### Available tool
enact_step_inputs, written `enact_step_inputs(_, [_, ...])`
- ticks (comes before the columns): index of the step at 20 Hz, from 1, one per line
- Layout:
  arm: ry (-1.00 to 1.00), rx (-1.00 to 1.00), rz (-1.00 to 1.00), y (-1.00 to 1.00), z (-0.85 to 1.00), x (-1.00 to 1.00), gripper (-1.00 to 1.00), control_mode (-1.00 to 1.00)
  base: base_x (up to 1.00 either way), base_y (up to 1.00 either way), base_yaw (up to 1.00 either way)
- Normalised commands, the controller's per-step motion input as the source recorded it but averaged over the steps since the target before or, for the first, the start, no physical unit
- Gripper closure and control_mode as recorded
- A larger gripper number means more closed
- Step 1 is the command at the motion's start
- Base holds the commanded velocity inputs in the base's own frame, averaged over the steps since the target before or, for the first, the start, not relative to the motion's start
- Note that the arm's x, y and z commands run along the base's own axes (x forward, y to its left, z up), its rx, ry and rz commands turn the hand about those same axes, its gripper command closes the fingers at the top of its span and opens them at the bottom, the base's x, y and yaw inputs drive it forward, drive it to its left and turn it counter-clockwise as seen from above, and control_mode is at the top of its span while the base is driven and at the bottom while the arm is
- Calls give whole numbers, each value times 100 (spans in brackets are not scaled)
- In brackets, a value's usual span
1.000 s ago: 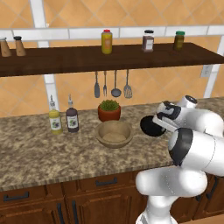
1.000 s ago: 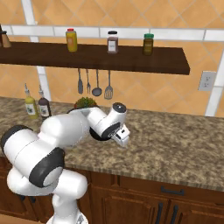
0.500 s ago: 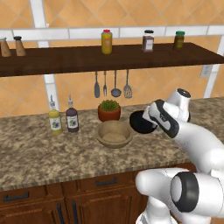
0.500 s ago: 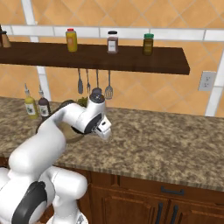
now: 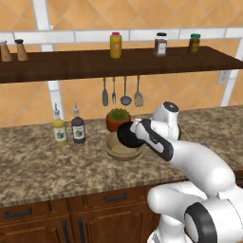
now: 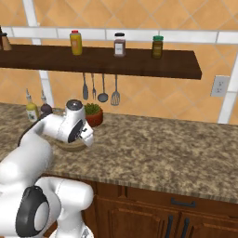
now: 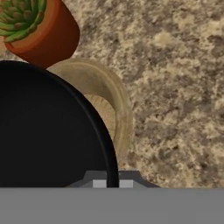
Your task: Pick up the bowls on the counter and stack them on top of one another in the open cabinet. Place the smaller bowl on top of the larger bowl.
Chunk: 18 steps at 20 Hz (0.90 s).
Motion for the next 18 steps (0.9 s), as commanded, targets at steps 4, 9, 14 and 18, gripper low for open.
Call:
enact_step_inputs(4, [0,0,0,35,-24,22,100,-100,0,0,0])
enact_step_inputs(9, [0,0,0,1,-33,17,100,-100,0,0,0])
enact_step_inputs(14, [0,0,0,0,-17,23,-100,-100,0,0,0])
enact_step_inputs(18, [0,0,0,0,0,7,-100,-100,0,0,0])
